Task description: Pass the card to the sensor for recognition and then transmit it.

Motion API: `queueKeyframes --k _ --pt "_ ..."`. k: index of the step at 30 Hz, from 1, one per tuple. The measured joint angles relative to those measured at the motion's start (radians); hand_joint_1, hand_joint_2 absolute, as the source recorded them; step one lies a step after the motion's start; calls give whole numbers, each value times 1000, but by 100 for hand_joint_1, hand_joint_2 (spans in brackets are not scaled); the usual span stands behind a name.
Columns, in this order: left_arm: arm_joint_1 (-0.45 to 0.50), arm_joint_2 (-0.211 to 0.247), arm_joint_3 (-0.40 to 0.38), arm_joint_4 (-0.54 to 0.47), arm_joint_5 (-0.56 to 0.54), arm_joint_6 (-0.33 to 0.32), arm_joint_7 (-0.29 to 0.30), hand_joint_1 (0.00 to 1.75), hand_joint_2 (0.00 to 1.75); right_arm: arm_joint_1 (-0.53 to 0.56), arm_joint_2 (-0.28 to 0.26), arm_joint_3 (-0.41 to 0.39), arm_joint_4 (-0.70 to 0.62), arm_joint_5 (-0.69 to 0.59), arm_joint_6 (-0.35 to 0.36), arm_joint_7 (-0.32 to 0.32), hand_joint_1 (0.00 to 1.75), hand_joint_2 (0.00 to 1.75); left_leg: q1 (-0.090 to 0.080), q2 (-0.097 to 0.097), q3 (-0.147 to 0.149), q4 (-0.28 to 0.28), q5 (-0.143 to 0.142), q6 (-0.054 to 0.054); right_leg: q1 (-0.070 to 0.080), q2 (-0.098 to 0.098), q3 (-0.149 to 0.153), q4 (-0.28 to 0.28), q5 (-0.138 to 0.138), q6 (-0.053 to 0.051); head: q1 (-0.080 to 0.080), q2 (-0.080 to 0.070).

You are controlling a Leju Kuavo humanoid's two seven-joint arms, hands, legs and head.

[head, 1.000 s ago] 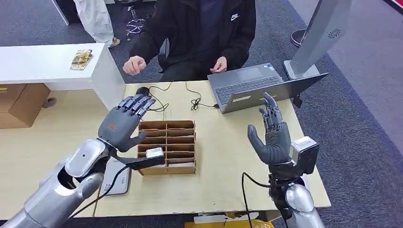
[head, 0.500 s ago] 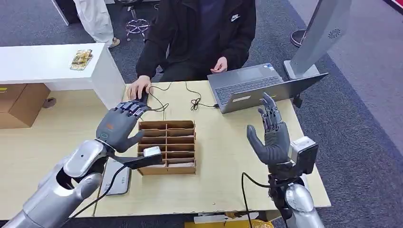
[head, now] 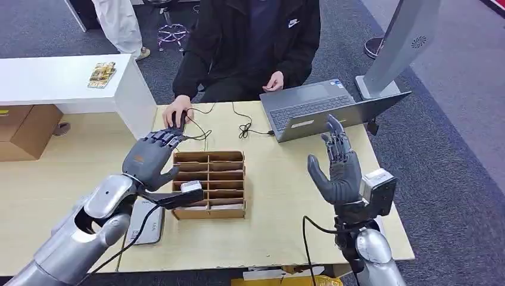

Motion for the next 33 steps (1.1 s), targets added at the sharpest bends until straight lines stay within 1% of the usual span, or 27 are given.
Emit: queueKeyframes --k 1,5,12,13,15,17,19,21,22,23,24,27,30,31,32,33 --pt "-1 -2 0 8 0 -1 0 52 175 -1 0 0 2 0 2 0 0 175 0 0 0 0 0 0 0 0 0 0 0 0 0 0" --pt "-4 -12 0 41 3 -5 0 51 175 -2 2 0 5 0 7 -2 0 175 0 0 0 0 0 0 0 0 0 0 0 0 0 0" --pt "-16 -32 0 73 3 -5 2 51 175 -14 6 0 11 -3 12 2 0 175 0 0 0 0 0 0 0 0 0 0 0 0 0 0" --pt "-21 -36 0 77 3 -8 7 47 175 -19 8 0 11 -3 12 7 0 175 0 0 0 0 0 0 0 0 0 0 0 0 0 0" --pt "-25 -41 0 81 2 -11 8 47 175 -20 10 0 12 -3 13 12 0 175 0 0 0 0 0 0 0 0 0 0 0 0 0 0" --pt "-25 -43 0 90 3 -2 2 52 175 -20 10 0 17 -4 14 1 0 175 0 0 0 0 0 0 0 0 0 0 0 0 0 0" --pt "-25 -47 0 100 4 5 -5 51 175 -20 10 0 22 -5 14 -8 0 175 0 0 0 0 0 0 0 0 0 0 0 0 0 0" --pt "-26 -50 0 107 4 7 -5 52 175 -20 10 0 26 -5 15 -8 0 175 0 0 0 0 0 0 0 0 0 0 0 0 0 0" --pt "-28 -52 0 111 4 7 -5 54 175 -20 10 0 28 -5 15 -8 0 175 0 0 0 0 0 0 0 0 0 0 0 0 0 0" --pt "-30 -55 0 113 4 6 -5 59 175 -20 10 0 29 -5 14 -8 0 175 0 0 0 0 0 0 0 0 0 0 0 0 0 0" --pt "-33 -58 0 115 4 5 -5 58 175 -21 10 0 29 -5 15 -8 0 175 0 0 0 0 0 0 0 0 0 0 0 0 0 0" --pt "-41 -65 -1 124 3 5 -5 66 175 -21 11 0 30 -5 16 -7 0 175 0 0 0 0 0 0 0 0 0 0 0 0 0 0" --pt "-46 -71 -2 135 3 5 -11 68 175 -21 11 0 36 -6 18 -9 0 175 0 0 0 0 0 0 0 0 0 0 0 0 0 0" --pt "-47 -73 -2 139 3 5 -13 65 175 -21 11 0 37 -6 18 -11 0 175 0 0 0 0 0 0 0 0 0 0 0 0 0 0" --pt "-48 -74 -2 142 3 5 -14 66 175 -22 11 0 37 -6 18 -13 0 175 0 0 0 0 0 0 0 0 0 0 0 0 0 0" --pt "-50 -78 -3 144 2 5 -14 65 175 -23 11 0 38 -6 19 -13 0 175 0 0 0 0 0 0 0 0 0 0 0 0 0 0"
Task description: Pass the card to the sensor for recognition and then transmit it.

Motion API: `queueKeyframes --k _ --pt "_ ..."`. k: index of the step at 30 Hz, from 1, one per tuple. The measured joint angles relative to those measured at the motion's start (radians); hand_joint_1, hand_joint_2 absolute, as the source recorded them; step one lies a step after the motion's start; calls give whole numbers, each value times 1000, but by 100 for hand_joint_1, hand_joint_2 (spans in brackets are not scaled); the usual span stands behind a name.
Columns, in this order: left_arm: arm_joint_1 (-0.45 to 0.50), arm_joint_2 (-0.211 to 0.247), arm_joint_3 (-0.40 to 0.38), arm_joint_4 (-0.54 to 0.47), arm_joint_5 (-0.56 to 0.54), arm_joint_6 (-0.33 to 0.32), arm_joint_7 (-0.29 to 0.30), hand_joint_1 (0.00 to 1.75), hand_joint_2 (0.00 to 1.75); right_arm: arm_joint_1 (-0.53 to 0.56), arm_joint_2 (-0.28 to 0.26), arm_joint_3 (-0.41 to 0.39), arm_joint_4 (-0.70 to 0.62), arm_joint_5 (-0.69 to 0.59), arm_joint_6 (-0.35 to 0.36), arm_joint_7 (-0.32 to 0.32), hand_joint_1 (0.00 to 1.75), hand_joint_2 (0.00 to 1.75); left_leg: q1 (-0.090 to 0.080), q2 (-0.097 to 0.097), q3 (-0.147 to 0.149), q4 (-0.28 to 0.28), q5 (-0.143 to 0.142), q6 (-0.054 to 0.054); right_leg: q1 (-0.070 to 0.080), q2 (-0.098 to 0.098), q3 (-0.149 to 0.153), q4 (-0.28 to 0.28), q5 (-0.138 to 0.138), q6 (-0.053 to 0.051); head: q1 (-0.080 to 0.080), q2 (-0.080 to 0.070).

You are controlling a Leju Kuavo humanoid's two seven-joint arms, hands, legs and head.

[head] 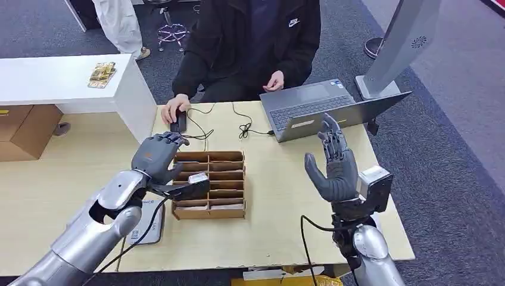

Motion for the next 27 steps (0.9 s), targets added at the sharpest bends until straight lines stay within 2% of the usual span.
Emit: queueKeyframes --k 10,16,27 --pt "-8 -18 -2 18 1 -2 -2 59 175 -6 5 0 7 -2 6 -2 0 175 0 0 0 0 0 0 0 0 0 0 0 0 0 0" --pt "-12 -26 -3 24 0 -7 0 47 175 -12 7 0 13 -2 6 6 0 175 0 0 0 0 0 0 0 0 0 0 0 0 0 0" --pt "-17 -33 -4 37 1 -8 -1 52 175 -18 11 0 22 -4 8 1 0 175 0 0 0 0 0 0 0 0 0 0 0 0 0 0"
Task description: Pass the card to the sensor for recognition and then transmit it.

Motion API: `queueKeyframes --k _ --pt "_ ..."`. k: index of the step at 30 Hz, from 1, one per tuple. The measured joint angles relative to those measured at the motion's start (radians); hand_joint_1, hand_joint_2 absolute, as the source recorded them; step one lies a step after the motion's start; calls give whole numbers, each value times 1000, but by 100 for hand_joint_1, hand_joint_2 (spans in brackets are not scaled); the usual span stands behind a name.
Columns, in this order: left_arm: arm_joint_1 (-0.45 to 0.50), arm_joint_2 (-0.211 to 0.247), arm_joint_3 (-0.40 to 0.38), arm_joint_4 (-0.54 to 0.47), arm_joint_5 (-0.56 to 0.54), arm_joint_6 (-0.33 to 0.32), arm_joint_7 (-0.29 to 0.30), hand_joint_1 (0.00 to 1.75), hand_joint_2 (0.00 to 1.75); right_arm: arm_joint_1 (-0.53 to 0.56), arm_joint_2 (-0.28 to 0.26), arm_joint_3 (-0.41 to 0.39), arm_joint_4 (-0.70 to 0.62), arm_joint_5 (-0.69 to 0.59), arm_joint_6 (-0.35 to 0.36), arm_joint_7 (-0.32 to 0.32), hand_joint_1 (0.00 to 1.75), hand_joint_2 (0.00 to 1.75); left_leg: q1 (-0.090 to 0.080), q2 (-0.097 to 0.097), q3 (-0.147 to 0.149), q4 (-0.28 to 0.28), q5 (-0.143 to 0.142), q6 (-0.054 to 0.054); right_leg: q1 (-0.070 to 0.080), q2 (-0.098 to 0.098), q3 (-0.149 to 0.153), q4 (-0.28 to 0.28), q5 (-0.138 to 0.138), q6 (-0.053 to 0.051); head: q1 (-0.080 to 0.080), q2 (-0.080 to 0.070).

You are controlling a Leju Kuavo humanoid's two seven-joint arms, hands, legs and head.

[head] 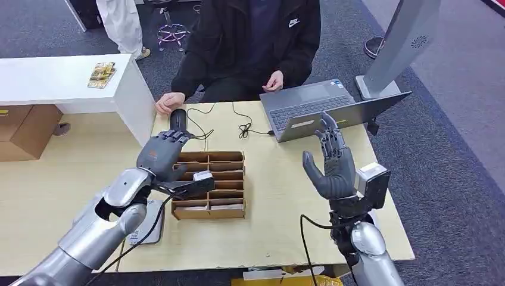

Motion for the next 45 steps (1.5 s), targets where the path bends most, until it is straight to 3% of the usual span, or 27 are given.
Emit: queueKeyframes --k 23,45 --pt "0 -5 -5 33 9 8 -17 47 175 -1 3 0 18 -1 1 -13 0 175 0 0 0 0 0 0 0 0 0 0 0 0 0 0" --pt "4 -21 -14 33 14 8 -19 58 175 -11 8 0 34 -3 -2 -23 0 175 0 0 0 0 0 0 0 0 0 0 0 0 0 0"
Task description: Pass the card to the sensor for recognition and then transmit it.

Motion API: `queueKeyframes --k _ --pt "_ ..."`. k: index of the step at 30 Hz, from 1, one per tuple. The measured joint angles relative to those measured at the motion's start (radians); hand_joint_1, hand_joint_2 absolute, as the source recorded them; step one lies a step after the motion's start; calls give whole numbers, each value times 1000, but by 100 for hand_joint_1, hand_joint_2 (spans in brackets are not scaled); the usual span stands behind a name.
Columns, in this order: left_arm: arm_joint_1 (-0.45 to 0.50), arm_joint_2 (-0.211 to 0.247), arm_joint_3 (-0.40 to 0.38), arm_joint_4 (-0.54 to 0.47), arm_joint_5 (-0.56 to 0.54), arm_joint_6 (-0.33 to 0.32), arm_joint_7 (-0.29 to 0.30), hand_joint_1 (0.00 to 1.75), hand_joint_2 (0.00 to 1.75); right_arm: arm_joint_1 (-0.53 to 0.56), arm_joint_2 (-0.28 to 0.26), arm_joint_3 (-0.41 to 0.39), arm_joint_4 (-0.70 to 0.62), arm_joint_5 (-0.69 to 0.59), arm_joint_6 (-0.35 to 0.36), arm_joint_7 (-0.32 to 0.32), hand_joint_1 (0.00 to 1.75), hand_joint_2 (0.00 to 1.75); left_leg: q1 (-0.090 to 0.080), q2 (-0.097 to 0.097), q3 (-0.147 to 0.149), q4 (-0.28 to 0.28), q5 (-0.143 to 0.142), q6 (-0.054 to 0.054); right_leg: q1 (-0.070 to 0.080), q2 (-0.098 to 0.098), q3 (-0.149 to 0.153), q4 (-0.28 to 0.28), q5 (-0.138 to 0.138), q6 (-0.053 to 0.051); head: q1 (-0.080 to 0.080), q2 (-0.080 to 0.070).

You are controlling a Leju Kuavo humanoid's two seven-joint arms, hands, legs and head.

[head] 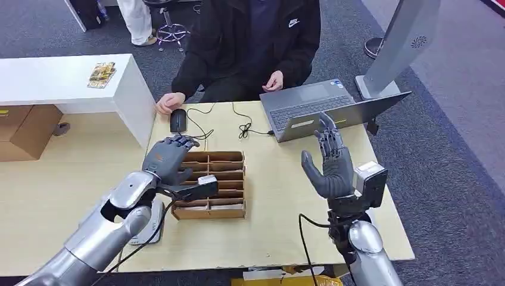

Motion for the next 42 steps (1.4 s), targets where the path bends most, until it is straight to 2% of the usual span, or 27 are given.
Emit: queueKeyframes --k 6,8,10,11,12,13,14,17,21,25,36,42 --pt "5 -3 -4 0 -2 -3 2 65 175 -4 1 0 0 0 0 4 0 175 0 0 0 0 0 0 0 0 0 0 0 0 0 0" --pt "6 -4 -5 0 -3 -3 3 72 175 -4 2 0 0 0 0 8 0 175 0 0 0 0 0 0 0 0 0 0 0 0 0 0" --pt "7 -4 -6 0 -3 0 2 87 175 -4 3 0 0 0 0 6 0 175 0 0 0 0 0 0 0 0 0 0 0 0 0 0" --pt "7 -4 -7 0 -3 0 2 87 175 -4 3 0 0 0 0 6 0 175 0 0 0 0 0 0 0 0 0 0 0 0 0 0" --pt "8 -4 -7 0 -3 0 2 150 175 -4 3 0 1 0 0 5 0 175 0 0 0 0 0 0 0 0 0 0 0 0 0 0" --pt "8 -4 -7 0 -3 0 2 150 175 -4 3 0 1 0 0 3 0 175 0 0 0 0 0 0 0 0 0 0 0 0 0 0" --pt "8 -5 -8 0 -3 0 2 157 175 -5 3 0 1 0 0 2 0 175 0 0 0 0 0 0 0 0 0 0 0 0 0 0" --pt "9 -5 -8 0 -3 -5 5 159 175 -6 3 0 1 0 -1 10 0 175 0 0 0 0 0 0 0 0 0 0 0 0 0 0" --pt "10 -5 -8 0 -3 3 -1 175 175 -6 3 0 6 0 -2 -3 0 175 0 0 0 0 0 0 0 0 0 0 0 0 0 0" --pt "10 -6 -8 -1 -6 -3 2 171 175 -8 3 0 7 0 -6 6 0 175 0 0 0 0 0 0 0 0 0 0 0 0 0 0" --pt "10 -8 -8 -2 -6 -3 3 175 175 -7 3 0 8 0 -8 9 0 175 0 0 0 0 0 0 0 0 0 0 0 0 0 0" --pt "11 -6 -8 -2 14 19 7 175 175 -8 3 0 8 0 -10 1 0 175 0 0 0 0 0 0 0 0 0 0 0 0 0 0"
